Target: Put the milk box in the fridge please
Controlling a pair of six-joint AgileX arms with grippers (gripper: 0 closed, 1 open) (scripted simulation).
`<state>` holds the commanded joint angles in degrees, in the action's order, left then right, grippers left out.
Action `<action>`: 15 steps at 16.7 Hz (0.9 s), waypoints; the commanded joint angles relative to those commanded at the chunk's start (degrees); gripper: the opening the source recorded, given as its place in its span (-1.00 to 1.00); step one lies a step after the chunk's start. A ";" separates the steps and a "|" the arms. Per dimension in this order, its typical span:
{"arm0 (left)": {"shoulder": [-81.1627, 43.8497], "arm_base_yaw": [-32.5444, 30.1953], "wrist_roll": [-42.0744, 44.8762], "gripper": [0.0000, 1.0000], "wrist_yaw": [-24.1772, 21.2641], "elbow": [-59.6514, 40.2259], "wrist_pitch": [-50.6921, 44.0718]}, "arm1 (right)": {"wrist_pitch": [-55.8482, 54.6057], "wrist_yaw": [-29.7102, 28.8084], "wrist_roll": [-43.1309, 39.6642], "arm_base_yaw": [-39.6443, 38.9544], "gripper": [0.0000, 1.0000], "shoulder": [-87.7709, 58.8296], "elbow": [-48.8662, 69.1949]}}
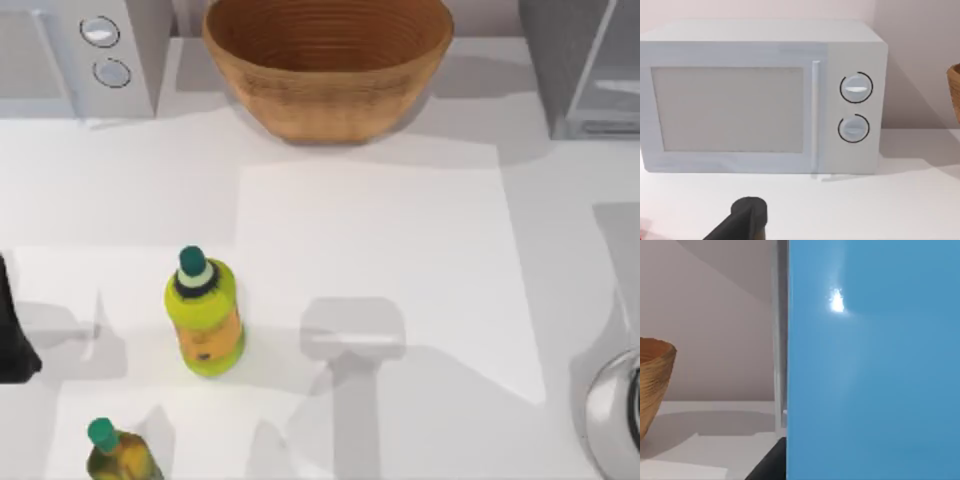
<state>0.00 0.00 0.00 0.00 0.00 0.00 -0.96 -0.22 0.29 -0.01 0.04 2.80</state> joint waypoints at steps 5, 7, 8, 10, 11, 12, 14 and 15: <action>0.00 0.00 0.00 1.00 0.00 0.00 0.00 | -11.69 2.95 0.52 2.30 -1.00 -12.06 8.31; 0.00 0.00 0.00 1.00 0.00 0.00 0.00 | -18.96 4.57 0.73 3.80 -1.00 -21.14 12.94; 0.00 0.00 0.00 1.00 0.00 0.00 0.00 | -22.64 5.39 0.82 4.62 -1.00 -26.59 15.40; 0.00 0.00 0.00 1.00 0.00 0.00 0.00 | -29.99 6.99 1.01 6.32 -1.00 -39.00 20.46; 0.00 0.00 0.00 1.00 0.00 0.00 0.00 | -33.76 7.75 1.10 7.19 -1.00 -45.86 23.07; 0.00 0.00 0.00 1.00 0.00 0.00 0.00 | -37.56 8.49 1.20 8.06 -1.00 -53.03 25.71; 0.00 0.00 0.00 1.00 0.00 0.00 0.00 | -44.96 9.88 1.38 9.76 -1.00 -67.79 30.97; 0.00 0.00 0.00 1.00 0.00 0.00 0.00 | -48.42 10.53 1.46 10.57 -1.00 -75.05 33.54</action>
<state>0.00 0.00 0.00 0.00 0.00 0.00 -49.38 10.31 1.75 10.56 -75.01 36.34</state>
